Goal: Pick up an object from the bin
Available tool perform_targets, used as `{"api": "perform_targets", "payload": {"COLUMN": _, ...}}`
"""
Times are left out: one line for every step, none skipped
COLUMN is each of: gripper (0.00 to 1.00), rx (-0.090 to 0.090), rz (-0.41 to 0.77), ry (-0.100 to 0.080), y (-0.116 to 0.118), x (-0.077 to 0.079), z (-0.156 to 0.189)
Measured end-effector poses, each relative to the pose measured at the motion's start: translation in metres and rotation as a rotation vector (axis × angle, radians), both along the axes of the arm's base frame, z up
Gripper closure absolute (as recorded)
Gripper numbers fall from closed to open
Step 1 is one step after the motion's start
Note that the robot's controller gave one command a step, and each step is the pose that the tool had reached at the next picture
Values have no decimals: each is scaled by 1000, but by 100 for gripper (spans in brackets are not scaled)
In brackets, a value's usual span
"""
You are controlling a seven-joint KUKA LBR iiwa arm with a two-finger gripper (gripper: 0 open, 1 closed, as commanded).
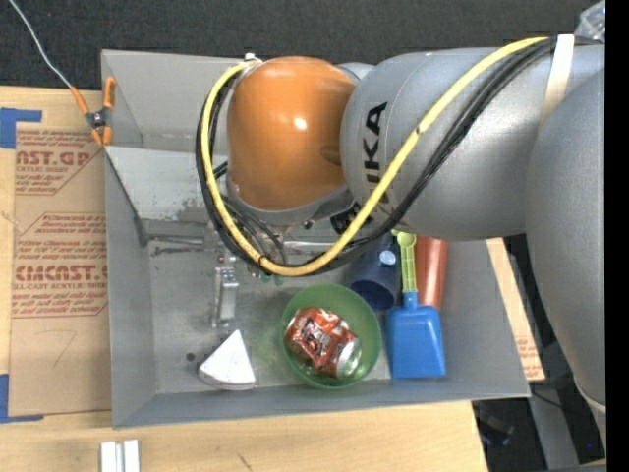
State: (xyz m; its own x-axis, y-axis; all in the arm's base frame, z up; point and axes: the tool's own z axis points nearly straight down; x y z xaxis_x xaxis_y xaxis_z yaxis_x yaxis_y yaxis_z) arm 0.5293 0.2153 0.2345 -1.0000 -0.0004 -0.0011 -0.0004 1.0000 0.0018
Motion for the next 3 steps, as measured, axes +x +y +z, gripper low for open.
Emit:
{"api": "perform_targets", "payload": {"gripper": 0, "rx": 0, "rz": 92, "ry": 1, "y": -10, "x": -18, "z": -68}}
{"api": "perform_targets", "payload": {"gripper": 0, "rx": -2, "rz": 219, "ry": 2, "y": -43, "x": -48, "z": -84}}
{"api": "perform_targets", "payload": {"gripper": 0, "rx": 1, "rz": 241, "ry": -3, "y": -75, "x": -49, "z": -151}}
